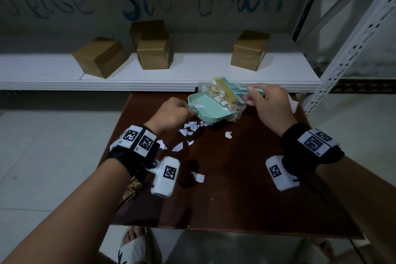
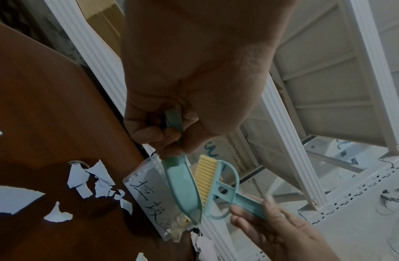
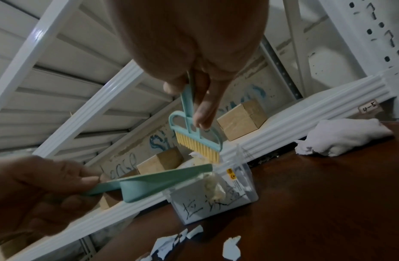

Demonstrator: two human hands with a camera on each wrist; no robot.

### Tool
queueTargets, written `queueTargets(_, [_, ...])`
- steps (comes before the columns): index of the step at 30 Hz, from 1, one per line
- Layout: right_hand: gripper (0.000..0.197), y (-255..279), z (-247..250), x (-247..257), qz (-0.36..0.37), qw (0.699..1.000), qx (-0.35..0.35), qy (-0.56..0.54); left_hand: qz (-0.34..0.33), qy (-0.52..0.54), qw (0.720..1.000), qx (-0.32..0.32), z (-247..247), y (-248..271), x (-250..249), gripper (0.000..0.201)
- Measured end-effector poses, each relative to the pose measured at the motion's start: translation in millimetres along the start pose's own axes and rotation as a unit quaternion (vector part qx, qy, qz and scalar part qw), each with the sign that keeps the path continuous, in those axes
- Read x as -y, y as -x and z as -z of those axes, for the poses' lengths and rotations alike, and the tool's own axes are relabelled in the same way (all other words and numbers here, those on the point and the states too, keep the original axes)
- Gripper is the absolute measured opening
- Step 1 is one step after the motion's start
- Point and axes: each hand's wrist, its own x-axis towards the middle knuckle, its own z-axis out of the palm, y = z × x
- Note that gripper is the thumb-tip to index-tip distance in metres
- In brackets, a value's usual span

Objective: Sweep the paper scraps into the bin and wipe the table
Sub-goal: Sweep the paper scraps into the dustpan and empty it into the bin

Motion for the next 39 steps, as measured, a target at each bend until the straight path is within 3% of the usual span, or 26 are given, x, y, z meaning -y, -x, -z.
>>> queueTargets(3, [0.034,-1,6,12,-0.021,0.995,-0.053,-0.077,-0.003,-0.01,1.0,0.001,0,2,-1,0.031])
queueTargets(7, [0.033,4,10,23,-0.02,0.988,-0.069,-0.137,-0.006,-0.012,1.0,0.003,1,1,-2,0.033])
queueTargets(14, [0.036,12,-1,31,-0.094,0.946,0.038,-0.309,-0.006,0.002,1.0,0.002,-4,0,-5,0.027])
queueTargets(19, [0.036,17,-18,25,-0.115,0.939,0.087,-0.311,-0.007,0.021,1.0,0.008,-5,0,-7,0.028])
queueTargets(24, [0.031,11,-18,18,-0.098,0.958,0.036,-0.265,-0.018,0.019,1.0,0.009,-4,-1,-4,0.031])
queueTargets(31, [0.028,12,-14,28,-0.105,0.948,-0.001,-0.301,-0.016,0.003,1.0,0.011,0,-2,-2,0.028])
queueTargets(39, [0.034,14,-18,26,-0.135,0.924,0.081,-0.349,-0.017,0.029,0.999,0.022,0,0,-5,0.031])
